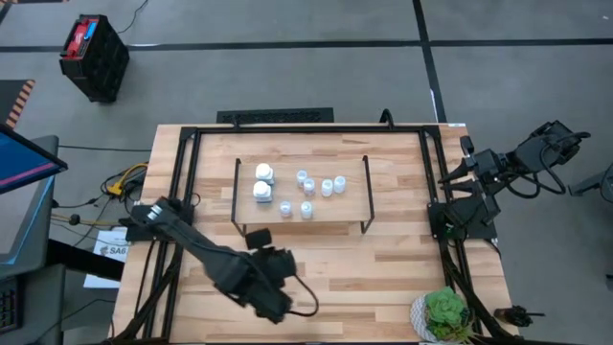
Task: Pick and place medicine bottles onto shelf by color
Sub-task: Put the white blue pill bottle on the shelf
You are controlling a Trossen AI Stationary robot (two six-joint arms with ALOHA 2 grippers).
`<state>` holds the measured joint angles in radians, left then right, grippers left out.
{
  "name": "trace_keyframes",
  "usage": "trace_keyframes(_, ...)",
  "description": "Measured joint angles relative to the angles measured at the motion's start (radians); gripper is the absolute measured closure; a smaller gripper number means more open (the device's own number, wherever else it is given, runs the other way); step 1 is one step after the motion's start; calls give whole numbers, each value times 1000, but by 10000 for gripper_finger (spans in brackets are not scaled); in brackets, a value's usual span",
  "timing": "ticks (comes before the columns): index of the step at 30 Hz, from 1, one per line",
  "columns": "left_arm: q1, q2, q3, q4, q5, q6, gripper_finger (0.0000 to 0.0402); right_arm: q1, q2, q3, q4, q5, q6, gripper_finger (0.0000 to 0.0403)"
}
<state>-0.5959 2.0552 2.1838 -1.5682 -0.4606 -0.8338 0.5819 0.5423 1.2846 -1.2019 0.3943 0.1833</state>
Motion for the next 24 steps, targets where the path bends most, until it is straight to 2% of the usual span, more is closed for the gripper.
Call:
trace_keyframes(5, -44, -120, -37, -1, -72, 1, 285, 0, 0, 0, 0, 0, 1, 317)
trace_keyframes(9, -51, -231, -121, -1, -104, 12, 285, 0, 0, 0, 0, 0, 1, 317)
trace_keyframes(17, 12, -503, -476, 26, -148, -20, 285, 0, 0, 0, -1, 0, 3, 317)
trace_keyframes(20, 41, -606, -623, 120, -149, -5, 285, 0, 0, 0, -8, 0, 3, 317)
trace_keyframes(24, 93, -720, -794, 333, -140, 144, 285, 0, 0, 0, -21, 0, 3, 317)
